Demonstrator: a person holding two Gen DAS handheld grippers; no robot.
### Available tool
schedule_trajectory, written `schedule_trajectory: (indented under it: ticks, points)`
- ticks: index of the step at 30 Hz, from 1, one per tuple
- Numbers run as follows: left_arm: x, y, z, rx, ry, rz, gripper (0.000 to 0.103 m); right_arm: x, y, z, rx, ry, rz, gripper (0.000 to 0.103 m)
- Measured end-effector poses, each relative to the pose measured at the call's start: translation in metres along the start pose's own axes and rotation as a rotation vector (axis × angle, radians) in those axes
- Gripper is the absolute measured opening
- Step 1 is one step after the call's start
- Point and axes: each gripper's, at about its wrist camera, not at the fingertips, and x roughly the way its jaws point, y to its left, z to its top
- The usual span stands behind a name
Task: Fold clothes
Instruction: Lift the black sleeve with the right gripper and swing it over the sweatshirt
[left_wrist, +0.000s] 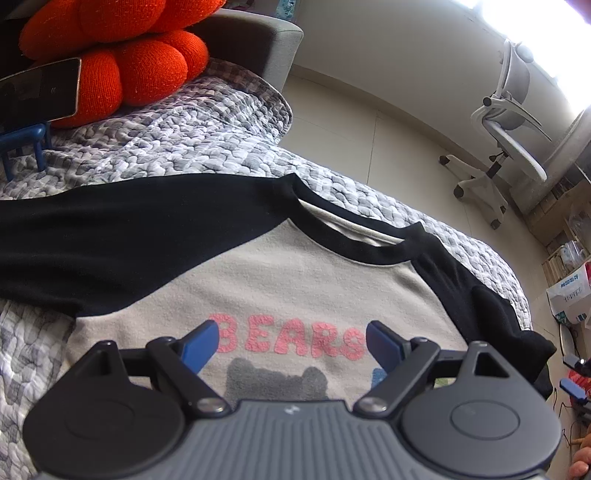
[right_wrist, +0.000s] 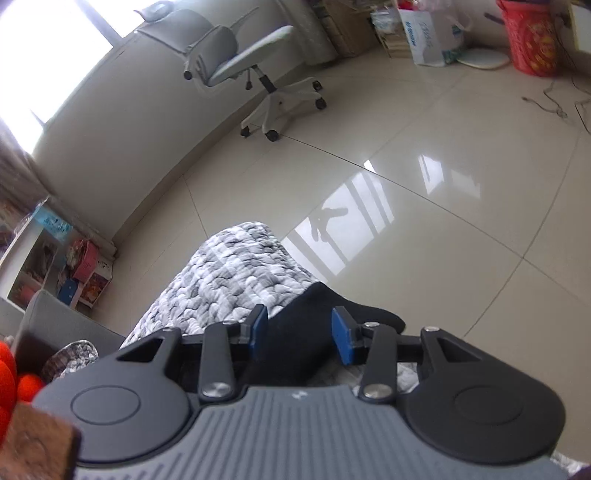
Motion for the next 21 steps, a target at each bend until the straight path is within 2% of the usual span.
schedule_trajectory:
  ticks: [2, 4, 7, 9, 10, 12, 18, 21]
  points:
    - [0.0, -0.004, -0.001, 0.014, -0.001, 0.002, 0.088, 0.015, 0.012, 0.0, -0.027, 0.087, 0.0, 0.044]
    - [0.001, -0.006, -0.002, 0.02, -0.002, 0.003, 0.088, 0.039, 0.014, -0.004, -0.01, 0.176, -0.059, 0.044]
    - [0.0, -0.007, -0.002, 0.015, 0.001, -0.002, 0.088, 0.042, 0.021, -0.009, -0.074, 0.156, -0.108, 0.044]
    - [-0.001, -0.007, -0.002, 0.015, -0.002, -0.003, 0.088, 0.037, 0.022, -0.013, -0.102, 0.136, -0.102, 0.019]
    - [-0.001, -0.006, -0.002, 0.014, -0.002, -0.001, 0.088, 0.03, 0.017, -0.015, -0.093, 0.115, -0.091, 0.015]
    - [-0.001, -0.005, -0.001, 0.009, -0.001, -0.003, 0.088, 0.004, 0.001, -0.017, -0.042, 0.036, -0.037, 0.011]
    - [-0.002, -0.005, -0.002, 0.01, -0.001, -0.011, 0.088, -0.056, -0.054, -0.005, 0.112, -0.295, 0.136, 0.009]
    - [-0.003, -0.005, -0.003, 0.015, 0.0, -0.011, 0.088, -0.053, -0.065, 0.019, 0.141, -0.355, 0.165, 0.009]
